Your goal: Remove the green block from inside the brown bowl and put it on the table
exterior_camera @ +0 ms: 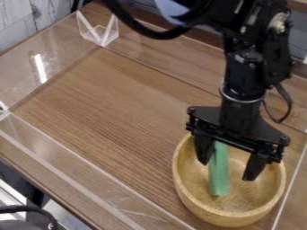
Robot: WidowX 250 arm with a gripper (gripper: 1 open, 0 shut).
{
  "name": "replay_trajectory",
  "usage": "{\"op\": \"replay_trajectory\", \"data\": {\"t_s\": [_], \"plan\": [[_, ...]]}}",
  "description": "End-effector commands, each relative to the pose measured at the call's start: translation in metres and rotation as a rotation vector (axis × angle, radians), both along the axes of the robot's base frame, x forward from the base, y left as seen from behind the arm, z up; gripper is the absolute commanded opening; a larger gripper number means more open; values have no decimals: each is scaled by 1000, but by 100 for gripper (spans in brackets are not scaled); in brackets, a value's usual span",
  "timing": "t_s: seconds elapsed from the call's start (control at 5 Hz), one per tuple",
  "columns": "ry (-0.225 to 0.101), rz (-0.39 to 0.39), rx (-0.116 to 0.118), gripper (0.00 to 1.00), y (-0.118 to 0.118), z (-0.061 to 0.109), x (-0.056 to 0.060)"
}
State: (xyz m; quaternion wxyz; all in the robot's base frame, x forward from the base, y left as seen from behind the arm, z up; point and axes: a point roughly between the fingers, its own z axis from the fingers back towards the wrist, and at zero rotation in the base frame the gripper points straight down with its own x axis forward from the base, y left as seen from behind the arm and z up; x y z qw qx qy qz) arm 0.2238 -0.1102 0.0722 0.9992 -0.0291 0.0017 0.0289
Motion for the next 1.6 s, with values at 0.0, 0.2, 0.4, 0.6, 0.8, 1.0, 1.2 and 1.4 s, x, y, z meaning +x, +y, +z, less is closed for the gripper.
{"op": "replay_trajectory", "data": {"t_s": [0.0,0.2,0.4,0.6,0.8,1.0,1.2,1.4], "plan": [[-28,11,-12,100,1,3,6],[-34,16,-15,100,3,1,7],[-38,21,-15,100,4,0,9],[-29,16,-13,100,6,-5,7],[-25,11,-11,100,7,-10,7],[-20,5,-9,100,8,-14,7],[-17,-2,-8,0,9,-16,7],[-14,-11,-7,0,10,-15,7]]}}
